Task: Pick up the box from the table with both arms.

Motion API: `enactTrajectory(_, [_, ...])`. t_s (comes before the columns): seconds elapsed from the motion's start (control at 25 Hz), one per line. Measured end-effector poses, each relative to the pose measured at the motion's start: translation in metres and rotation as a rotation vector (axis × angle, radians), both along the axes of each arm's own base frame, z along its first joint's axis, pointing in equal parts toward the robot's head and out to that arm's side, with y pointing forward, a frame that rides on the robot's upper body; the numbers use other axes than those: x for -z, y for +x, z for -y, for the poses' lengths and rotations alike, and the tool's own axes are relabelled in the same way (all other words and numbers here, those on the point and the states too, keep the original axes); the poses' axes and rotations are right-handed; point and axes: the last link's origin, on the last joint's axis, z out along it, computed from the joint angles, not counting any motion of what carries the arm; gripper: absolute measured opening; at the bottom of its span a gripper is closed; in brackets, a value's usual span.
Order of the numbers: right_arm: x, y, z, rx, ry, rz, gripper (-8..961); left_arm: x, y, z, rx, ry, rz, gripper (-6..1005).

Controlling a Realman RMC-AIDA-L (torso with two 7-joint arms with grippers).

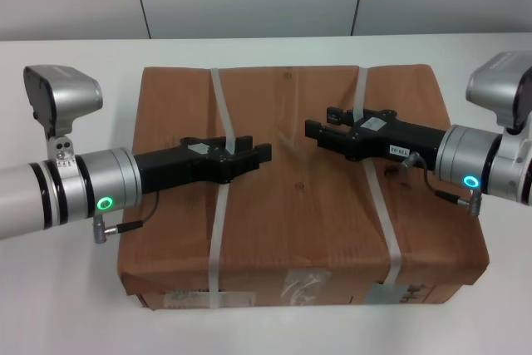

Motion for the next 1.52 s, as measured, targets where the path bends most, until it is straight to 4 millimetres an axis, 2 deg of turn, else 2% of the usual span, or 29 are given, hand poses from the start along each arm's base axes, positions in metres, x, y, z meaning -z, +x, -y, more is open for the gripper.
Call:
enactTrajectory(0.04, [0.000, 0.000, 0.000, -0.008, 0.003, 0.006, 616, 0.000, 0.000, 0.000, 0.003, 0.000, 0.000, 702])
enactTrajectory(0.24, [0.000, 0.002, 0.002, -0.026, 0.018, 0.021, 575, 0.000, 0.000, 0.000, 0.014, 0.005, -0.007, 450])
enactTrajectory(0.32, [-0.001, 0.003, 0.002, -0.025, 0.023, 0.019, 558, 0.000, 0.000, 0.000, 0.019, 0.006, -0.009, 213])
enactTrajectory(0.48, [-0.002, 0.004, 0.002, -0.014, 0.040, 0.005, 525, -0.001, 0.000, 0.000, 0.019, 0.007, -0.010, 185])
enactTrajectory(0.56, [-0.001, 0.004, 0.003, 0.003, 0.035, -0.010, 434, -0.001, -0.001, 0.001, 0.018, 0.008, -0.011, 171])
enactTrajectory(1.0, [0.001, 0.008, 0.010, 0.165, -0.086, -0.110, 205, 0.000, -0.004, 0.003, 0.015, 0.015, -0.013, 170])
enactTrajectory(1.24, [-0.001, 0.012, 0.012, 0.184, -0.073, -0.122, 25, 0.000, -0.006, 0.004, 0.013, 0.019, -0.012, 170])
enactTrajectory(1.52, [-0.004, 0.012, 0.013, 0.182, -0.055, -0.149, 31, -0.001, -0.006, 0.005, 0.014, 0.021, -0.006, 171])
